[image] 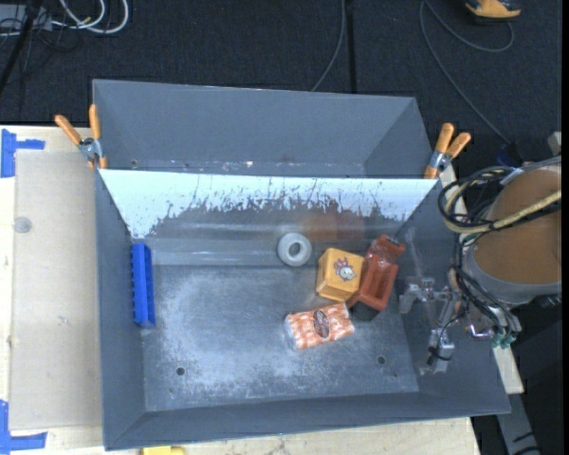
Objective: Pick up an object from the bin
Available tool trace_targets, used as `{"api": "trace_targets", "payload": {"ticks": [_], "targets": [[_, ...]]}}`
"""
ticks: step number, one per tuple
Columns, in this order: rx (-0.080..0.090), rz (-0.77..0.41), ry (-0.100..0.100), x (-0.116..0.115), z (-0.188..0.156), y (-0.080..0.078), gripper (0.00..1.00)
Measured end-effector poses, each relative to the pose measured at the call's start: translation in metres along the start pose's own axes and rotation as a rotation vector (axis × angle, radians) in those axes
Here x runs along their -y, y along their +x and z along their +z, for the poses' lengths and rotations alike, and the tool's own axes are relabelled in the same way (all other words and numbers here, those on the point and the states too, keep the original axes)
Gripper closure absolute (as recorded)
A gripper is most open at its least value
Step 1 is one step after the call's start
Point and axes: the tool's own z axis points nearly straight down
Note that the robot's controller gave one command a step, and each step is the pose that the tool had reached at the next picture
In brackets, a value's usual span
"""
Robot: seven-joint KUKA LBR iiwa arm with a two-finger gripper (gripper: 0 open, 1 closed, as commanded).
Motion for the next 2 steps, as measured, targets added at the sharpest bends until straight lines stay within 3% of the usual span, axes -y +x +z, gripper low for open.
{"api": "trace_targets", "payload": {"ticks": [1, 2], "targets": [[0.007, -0.004, 0.002, 0.0, -0.004, -0.002, 0.0], [0.008, -0.043, 0.007, -0.032, 0.015, -0.025, 0.0]]}}
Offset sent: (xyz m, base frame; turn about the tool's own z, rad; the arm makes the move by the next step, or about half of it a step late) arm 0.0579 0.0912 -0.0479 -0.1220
